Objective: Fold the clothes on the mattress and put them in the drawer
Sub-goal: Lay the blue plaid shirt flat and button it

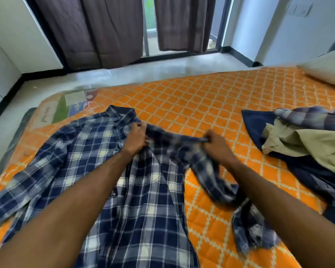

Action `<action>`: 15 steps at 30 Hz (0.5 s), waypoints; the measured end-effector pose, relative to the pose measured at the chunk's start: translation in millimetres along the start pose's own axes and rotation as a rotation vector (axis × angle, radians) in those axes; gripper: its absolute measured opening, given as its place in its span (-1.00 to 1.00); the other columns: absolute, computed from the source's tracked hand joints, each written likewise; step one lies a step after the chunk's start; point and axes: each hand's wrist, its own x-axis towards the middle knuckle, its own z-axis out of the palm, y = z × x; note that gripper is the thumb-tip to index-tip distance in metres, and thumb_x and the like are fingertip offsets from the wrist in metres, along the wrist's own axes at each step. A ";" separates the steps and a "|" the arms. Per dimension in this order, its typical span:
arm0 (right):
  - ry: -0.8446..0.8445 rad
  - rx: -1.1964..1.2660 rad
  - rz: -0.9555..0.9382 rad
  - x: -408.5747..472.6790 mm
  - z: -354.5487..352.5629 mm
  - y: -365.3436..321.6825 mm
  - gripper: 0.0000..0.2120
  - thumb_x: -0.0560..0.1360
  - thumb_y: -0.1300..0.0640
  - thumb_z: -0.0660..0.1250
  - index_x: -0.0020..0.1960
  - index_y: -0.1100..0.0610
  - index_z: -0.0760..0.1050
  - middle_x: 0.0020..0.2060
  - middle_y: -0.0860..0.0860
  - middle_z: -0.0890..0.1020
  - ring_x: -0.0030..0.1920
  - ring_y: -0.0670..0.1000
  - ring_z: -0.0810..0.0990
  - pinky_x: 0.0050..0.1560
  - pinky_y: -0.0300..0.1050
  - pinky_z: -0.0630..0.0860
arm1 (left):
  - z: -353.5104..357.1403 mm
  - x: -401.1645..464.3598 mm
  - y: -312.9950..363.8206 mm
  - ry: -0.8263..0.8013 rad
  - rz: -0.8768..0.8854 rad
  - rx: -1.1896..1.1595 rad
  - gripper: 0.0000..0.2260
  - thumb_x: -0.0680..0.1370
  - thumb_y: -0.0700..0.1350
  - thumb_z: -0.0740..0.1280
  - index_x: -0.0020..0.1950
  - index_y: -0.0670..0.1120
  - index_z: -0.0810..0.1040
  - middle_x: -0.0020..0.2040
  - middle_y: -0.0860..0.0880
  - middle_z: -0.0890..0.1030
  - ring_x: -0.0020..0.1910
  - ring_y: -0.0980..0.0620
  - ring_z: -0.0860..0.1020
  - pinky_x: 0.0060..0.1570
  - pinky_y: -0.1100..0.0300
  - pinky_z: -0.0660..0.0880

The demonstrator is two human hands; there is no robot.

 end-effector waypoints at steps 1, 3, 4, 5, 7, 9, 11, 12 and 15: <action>0.163 -0.015 0.162 6.7 -11.7 9.2 -0.89 0.55 0.19 0.31 0.04 0.08 0.40 -0.03 0.09 0.54 -0.05 0.13 0.51 -0.13 0.01 0.40 | -1.7 -0.9 -0.7 0.026 0.062 0.039 -0.69 0.71 0.13 0.09 0.29 -0.07 0.33 0.14 -0.17 0.57 0.00 -0.15 0.59 0.03 -0.13 0.54; 0.304 -0.153 0.327 8.8 -19.3 19.5 -0.78 0.53 0.19 0.31 0.15 0.07 0.39 0.18 0.12 0.45 0.18 0.22 0.42 0.14 0.17 0.39 | -7.6 -4.4 -9.7 0.048 0.176 0.275 -0.79 0.72 0.05 0.11 0.20 -0.05 0.39 0.06 -0.10 0.54 -0.05 -0.08 0.53 -0.02 -0.08 0.46; 0.304 -0.198 0.289 9.2 -16.8 16.1 -0.74 0.52 0.20 0.30 0.19 0.07 0.40 0.22 0.12 0.42 0.24 0.23 0.38 0.20 0.20 0.36 | -12.8 -3.3 -15.4 0.070 0.227 0.399 -0.83 0.71 0.01 0.12 0.16 -0.06 0.41 0.07 -0.09 0.52 -0.06 -0.05 0.50 -0.01 -0.04 0.44; 0.276 -0.229 0.202 9.4 -9.9 9.0 -0.71 0.52 0.20 0.29 0.23 0.07 0.42 0.24 0.12 0.42 0.26 0.22 0.37 0.22 0.19 0.34 | -18.6 -2.7 -21.1 0.097 0.259 0.493 -0.83 0.70 -0.01 0.14 0.14 -0.07 0.44 0.09 -0.09 0.49 -0.03 -0.03 0.48 0.01 -0.01 0.43; 0.177 -0.277 -0.016 17.0 9.2 -8.4 -0.68 0.54 0.19 0.27 0.29 0.07 0.44 0.26 0.10 0.43 0.28 0.20 0.37 0.24 0.17 0.34 | -36.2 3.9 -32.8 0.156 0.281 0.618 -0.83 0.67 -0.08 0.19 0.17 -0.13 0.48 0.11 -0.08 0.46 0.02 -0.03 0.45 0.05 0.02 0.42; 0.069 -0.266 -0.133 31.9 27.0 -26.5 -0.68 0.57 0.19 0.25 0.33 0.10 0.44 0.29 0.10 0.42 0.27 0.19 0.41 0.24 0.17 0.40 | -56.8 15.1 -46.1 0.178 0.275 0.688 -0.82 0.64 -0.13 0.23 0.19 -0.15 0.50 0.14 -0.10 0.46 0.08 -0.08 0.48 0.10 -0.04 0.45; 0.015 -0.221 -0.137 51.5 38.8 -44.9 -0.65 0.60 0.20 0.24 0.38 0.12 0.42 0.31 0.10 0.45 0.21 0.16 0.49 0.17 0.15 0.50 | -78.7 26.6 -56.6 0.190 0.253 0.714 -0.80 0.62 -0.16 0.23 0.21 -0.13 0.51 0.19 -0.13 0.47 0.13 -0.15 0.50 0.14 -0.11 0.48; 0.011 -0.227 -0.115 61.6 43.5 -53.0 -0.63 0.62 0.19 0.23 0.42 0.12 0.40 0.28 0.10 0.50 0.14 0.14 0.55 0.10 0.14 0.54 | -89.0 32.0 -59.6 0.198 0.241 0.712 -0.79 0.61 -0.18 0.23 0.23 -0.12 0.51 0.21 -0.14 0.47 0.14 -0.16 0.51 0.15 -0.12 0.48; -0.050 -0.206 0.000 95.8 56.6 -68.6 -0.60 0.63 0.15 0.25 0.45 0.13 0.34 -0.03 0.10 0.67 -0.18 0.10 0.66 -0.20 0.04 0.62 | -119.5 52.4 -65.9 0.210 0.174 0.707 -0.70 0.58 -0.24 0.23 0.31 -0.11 0.45 0.29 -0.14 0.44 0.15 -0.19 0.51 0.10 -0.13 0.50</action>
